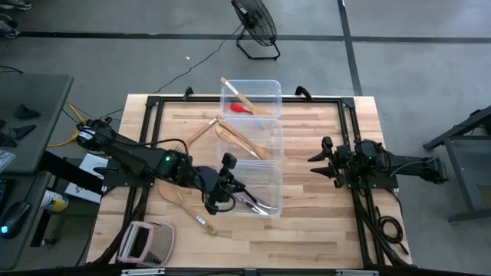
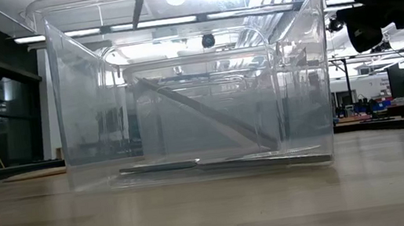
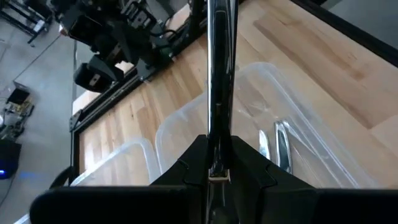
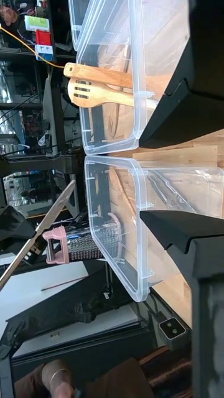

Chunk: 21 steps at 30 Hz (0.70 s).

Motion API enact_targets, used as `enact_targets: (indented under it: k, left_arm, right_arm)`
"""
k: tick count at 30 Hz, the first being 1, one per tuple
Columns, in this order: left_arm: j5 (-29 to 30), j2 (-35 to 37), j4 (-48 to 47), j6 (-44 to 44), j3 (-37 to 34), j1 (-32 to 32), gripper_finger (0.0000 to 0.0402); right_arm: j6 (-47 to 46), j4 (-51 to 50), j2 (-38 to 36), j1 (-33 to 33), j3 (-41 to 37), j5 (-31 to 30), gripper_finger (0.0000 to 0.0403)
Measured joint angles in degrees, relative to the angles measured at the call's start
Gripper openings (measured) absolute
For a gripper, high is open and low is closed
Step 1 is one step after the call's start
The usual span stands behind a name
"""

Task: Pick & Place Kitchen Items
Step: Put the silver knife into the bottom transparent bin

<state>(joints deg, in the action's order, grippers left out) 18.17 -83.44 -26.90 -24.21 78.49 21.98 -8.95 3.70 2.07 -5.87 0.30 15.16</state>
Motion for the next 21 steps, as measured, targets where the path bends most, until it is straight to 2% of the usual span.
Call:
enact_targets:
  k: [5,12,16,21]
  left_arm:
    - [-1.43,-3.09,-3.86,0.47,4.99,-2.18,0.0038]
    - [-5.54,-9.98,-21.53,4.32,15.70,-4.55,0.0038]
    - [-6.85,-13.88,-27.83,3.68,19.89,-5.10,0.0038]
    - [-8.69,-17.06,-27.15,0.22,20.60,-5.12,0.0038]
  right_arm:
    - [0.00,0.02,0.00,0.00,0.02,0.00,0.0165]
    - [0.01,-0.01,0.67,-0.02,0.01,-0.02,0.0165]
    - [0.00,-0.02,1.28,-0.01,0.00,-0.02,0.0165]
    - [0.00,0.00,1.79,-0.02,0.00,-0.04,0.0165]
